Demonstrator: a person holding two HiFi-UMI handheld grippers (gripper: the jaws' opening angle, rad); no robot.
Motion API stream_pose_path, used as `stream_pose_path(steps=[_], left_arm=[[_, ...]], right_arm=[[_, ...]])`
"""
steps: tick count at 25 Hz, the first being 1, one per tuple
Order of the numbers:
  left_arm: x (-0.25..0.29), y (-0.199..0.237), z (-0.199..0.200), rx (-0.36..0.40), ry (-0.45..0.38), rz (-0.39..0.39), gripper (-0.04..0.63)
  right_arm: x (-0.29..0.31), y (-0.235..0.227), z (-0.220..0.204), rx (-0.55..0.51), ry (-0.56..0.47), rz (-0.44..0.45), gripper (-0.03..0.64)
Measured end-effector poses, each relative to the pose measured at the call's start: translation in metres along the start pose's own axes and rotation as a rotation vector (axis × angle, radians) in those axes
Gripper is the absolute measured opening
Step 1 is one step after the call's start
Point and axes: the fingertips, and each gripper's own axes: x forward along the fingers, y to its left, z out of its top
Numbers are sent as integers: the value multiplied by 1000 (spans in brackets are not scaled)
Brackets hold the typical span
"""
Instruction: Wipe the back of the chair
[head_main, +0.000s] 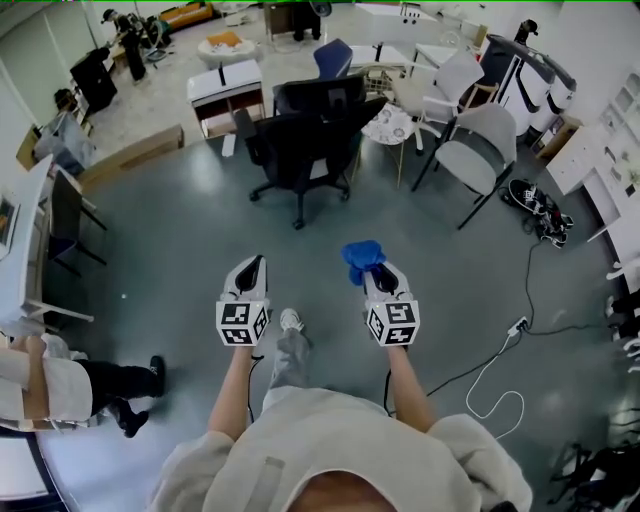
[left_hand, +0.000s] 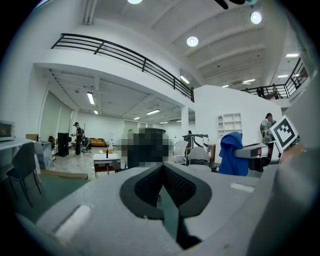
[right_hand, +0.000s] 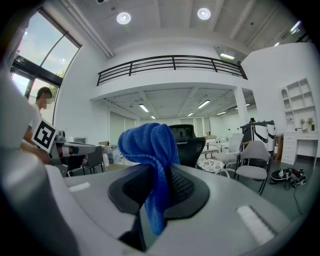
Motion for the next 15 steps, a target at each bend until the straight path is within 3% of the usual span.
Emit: stream_pose_path(steps=[5, 15], left_arm=[[61, 28, 3, -17, -10, -30, 5], [187, 118, 54, -23, -35, -59, 5]], right_arm=[[56, -14, 6, -3, 13, -16, 67], [207, -26, 69, -35, -2, -23, 67]])
